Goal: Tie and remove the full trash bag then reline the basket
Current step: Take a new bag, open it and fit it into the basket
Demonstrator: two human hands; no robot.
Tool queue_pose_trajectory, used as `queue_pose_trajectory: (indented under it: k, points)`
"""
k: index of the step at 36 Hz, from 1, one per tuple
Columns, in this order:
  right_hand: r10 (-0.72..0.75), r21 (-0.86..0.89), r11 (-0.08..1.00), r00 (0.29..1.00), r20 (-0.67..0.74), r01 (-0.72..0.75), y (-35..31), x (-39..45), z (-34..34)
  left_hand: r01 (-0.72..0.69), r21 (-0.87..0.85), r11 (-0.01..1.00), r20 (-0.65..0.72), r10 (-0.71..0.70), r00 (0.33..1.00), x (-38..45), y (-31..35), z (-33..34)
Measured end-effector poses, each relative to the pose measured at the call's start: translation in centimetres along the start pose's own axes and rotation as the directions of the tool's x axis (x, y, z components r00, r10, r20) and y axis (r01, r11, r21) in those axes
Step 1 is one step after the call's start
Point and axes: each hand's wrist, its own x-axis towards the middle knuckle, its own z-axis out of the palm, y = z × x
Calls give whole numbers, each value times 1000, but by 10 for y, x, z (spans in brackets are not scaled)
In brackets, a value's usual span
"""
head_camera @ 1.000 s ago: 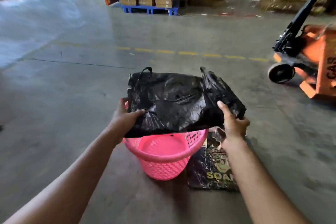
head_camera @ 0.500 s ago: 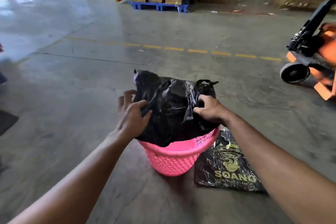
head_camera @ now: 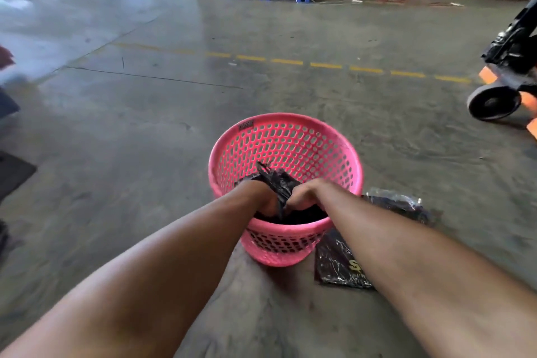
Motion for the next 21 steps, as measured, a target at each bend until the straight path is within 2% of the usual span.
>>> queue_pose_trajectory:
  k: [2, 3, 5, 7, 10, 14, 17, 19, 21]
  points:
    - [-36, -36, 999, 999, -39, 34, 0, 2, 0, 14, 11, 1000, 6, -14, 1000, 6, 2, 5]
    - [-64, -60, 996, 995, -72, 59, 1, 4, -2, 8, 9, 1000, -59, -7, 998, 12, 0, 6]
    - [-127, -83, 990, 979, -161, 115, 5, 6, -9, 9, -8, 1000, -278, -10, 961, 19, -8, 3]
    - [-151, -18, 988, 945, -289, 153, 9, 7, -20, -17, -77, 997, -436, -18, 900, 17, -19, -7]
    - [-161, 117, 967, 897, -413, 227, 15, 1, -41, -85, -151, 985, -584, -20, 812, 7, -36, -29]
    - [-138, 215, 924, 799, -585, 317, 24, -15, -66, -164, -221, 961, -693, -37, 720, -12, -61, -52]
    - [-136, 97, 953, 693, -708, 287, 30, -29, -80, -142, -246, 959, -724, -84, 684, -29, -74, -64]
    - [-200, -3, 960, 680, -706, 279, 31, -37, -88, -123, -241, 963, -751, -105, 652, -38, -83, -68]
    - [-276, -21, 939, 718, -639, 342, 33, -44, -96, -121, -304, 945, -760, -164, 629, -43, -93, -69]
